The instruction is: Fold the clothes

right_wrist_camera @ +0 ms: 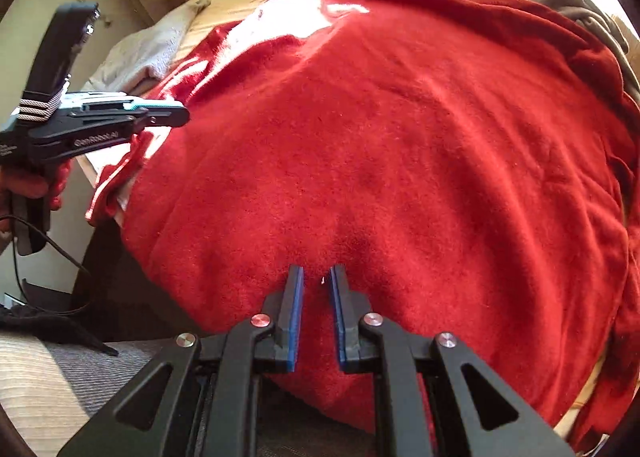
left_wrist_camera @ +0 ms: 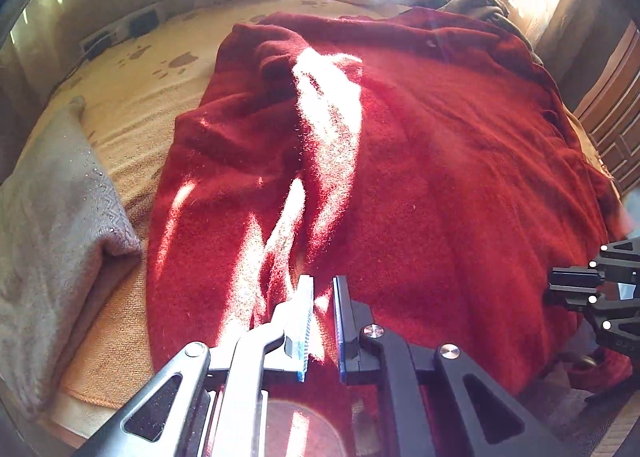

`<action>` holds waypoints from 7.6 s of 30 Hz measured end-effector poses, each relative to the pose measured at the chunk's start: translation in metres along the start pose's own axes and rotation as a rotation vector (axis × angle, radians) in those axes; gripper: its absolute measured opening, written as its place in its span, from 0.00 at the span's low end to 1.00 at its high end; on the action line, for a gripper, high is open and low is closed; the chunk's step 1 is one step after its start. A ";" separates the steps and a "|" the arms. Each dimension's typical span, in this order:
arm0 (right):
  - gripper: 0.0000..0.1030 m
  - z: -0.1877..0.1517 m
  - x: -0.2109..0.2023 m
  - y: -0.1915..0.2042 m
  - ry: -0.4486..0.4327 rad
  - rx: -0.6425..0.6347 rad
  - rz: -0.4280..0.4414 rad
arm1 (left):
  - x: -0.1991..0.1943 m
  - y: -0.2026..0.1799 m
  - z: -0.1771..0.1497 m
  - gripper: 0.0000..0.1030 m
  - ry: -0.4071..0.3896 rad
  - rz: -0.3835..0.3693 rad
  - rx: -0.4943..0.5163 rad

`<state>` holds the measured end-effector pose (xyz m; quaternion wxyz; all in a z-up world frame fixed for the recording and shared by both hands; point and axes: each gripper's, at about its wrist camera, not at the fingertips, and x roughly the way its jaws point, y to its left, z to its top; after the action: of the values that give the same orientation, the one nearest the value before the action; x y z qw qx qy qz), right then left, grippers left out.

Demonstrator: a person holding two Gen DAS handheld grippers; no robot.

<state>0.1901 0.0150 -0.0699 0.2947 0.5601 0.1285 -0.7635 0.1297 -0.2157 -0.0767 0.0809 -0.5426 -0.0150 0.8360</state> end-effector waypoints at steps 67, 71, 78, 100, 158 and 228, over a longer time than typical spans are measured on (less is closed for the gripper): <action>0.81 -0.133 -0.130 -0.199 -0.140 0.753 -0.277 | -0.046 -0.092 0.032 0.11 -0.071 -0.210 0.139; 0.58 -0.160 -0.146 -0.227 -0.137 0.767 -0.415 | -0.039 -0.132 0.051 0.11 -0.064 -0.242 0.221; 0.56 -0.167 -0.124 -0.260 -0.142 0.746 -0.322 | -0.039 -0.185 0.078 0.11 -0.071 -0.250 0.298; 0.15 -0.151 -0.283 -0.381 -0.780 0.876 0.369 | -0.005 -0.264 0.128 0.11 -0.028 -0.201 0.209; 0.78 0.056 -0.037 -0.289 -0.075 0.563 0.030 | 0.076 -0.041 0.199 0.83 0.039 -0.224 0.224; 0.83 0.157 0.014 -0.267 0.001 0.223 -0.341 | 0.105 -0.027 0.203 0.79 0.023 0.092 0.143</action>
<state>-0.0938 0.1402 -0.0652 0.0972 0.5598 0.1362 -0.8115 -0.0937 -0.1605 -0.0850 0.0811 -0.5449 0.0708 0.8316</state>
